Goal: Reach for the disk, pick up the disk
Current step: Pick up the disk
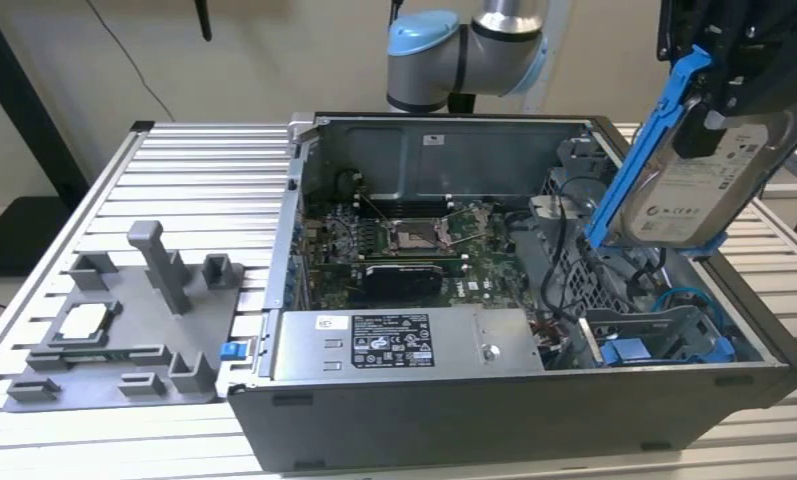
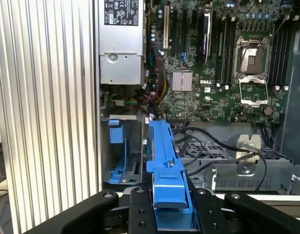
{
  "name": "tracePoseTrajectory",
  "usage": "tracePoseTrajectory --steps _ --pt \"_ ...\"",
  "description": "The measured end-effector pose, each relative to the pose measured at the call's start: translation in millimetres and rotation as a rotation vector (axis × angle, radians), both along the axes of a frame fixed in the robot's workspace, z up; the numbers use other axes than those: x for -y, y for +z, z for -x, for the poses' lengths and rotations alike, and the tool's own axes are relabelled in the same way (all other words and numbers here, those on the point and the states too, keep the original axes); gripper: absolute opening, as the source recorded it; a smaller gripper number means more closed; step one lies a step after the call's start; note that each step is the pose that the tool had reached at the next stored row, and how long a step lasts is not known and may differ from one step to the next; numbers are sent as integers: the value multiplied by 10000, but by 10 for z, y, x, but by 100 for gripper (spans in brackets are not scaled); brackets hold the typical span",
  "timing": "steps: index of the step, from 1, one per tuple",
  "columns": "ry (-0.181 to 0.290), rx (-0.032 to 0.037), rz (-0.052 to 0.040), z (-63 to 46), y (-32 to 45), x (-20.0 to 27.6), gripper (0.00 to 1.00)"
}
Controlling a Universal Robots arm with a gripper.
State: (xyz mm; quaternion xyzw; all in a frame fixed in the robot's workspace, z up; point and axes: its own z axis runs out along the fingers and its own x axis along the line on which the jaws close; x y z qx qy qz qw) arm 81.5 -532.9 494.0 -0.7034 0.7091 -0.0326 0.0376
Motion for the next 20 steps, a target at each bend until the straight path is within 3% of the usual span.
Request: tracePoseTrajectory --steps 5,10,15,20 --pt "-1 30 -49 1 -13 190 0" --pt "1 177 -79 -1 -48 292 0" --pt "-57 218 -78 11 -133 343 0" --pt "-148 281 -76 30 -210 354 0"
